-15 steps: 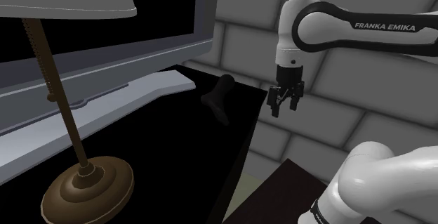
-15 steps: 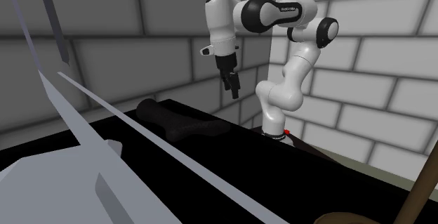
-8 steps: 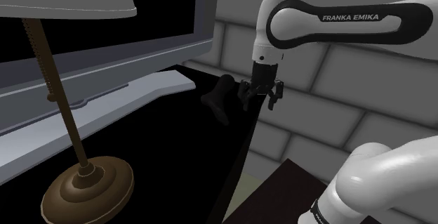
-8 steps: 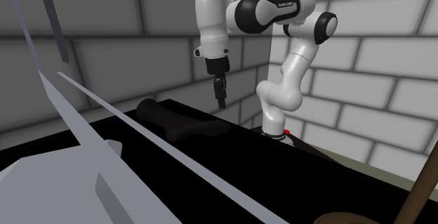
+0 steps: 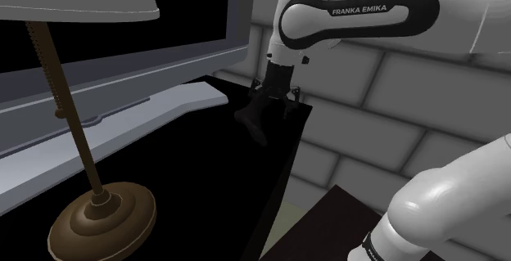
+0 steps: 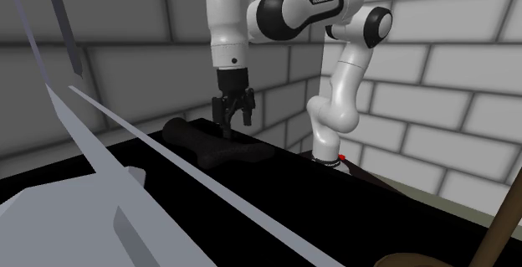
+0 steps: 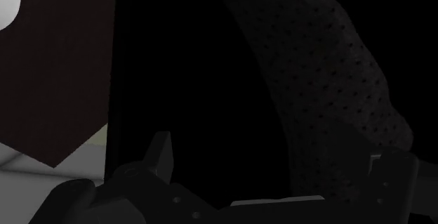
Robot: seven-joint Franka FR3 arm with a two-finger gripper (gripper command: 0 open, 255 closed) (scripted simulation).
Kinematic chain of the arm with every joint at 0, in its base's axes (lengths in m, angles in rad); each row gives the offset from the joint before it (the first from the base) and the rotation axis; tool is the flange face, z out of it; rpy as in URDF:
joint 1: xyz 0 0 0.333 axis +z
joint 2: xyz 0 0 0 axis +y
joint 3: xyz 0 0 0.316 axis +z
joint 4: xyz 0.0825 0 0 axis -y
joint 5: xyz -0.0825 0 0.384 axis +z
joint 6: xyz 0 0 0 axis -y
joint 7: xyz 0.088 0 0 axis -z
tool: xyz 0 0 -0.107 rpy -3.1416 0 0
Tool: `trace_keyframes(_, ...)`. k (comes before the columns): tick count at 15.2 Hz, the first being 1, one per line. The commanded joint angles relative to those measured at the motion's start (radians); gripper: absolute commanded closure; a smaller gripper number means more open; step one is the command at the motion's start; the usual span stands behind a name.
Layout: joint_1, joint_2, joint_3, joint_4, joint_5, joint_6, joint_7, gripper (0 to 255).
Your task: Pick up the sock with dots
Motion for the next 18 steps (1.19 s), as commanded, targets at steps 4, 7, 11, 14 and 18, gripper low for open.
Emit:
trace_keyframes(4,-0.055,0.144,0.046,0.138,-0.035,0.08,0.274,0)
trace_keyframes(7,-0.065,0.175,0.053,0.156,-0.047,0.107,0.331,0)
trace_keyframes(11,-0.063,0.179,0.056,0.107,-0.046,0.161,0.328,0)
trace_keyframes(14,-0.062,0.184,0.058,0.077,-0.046,0.195,0.327,0)
trace_keyframes(18,-0.063,0.183,0.057,0.078,-0.045,0.194,0.325,255)
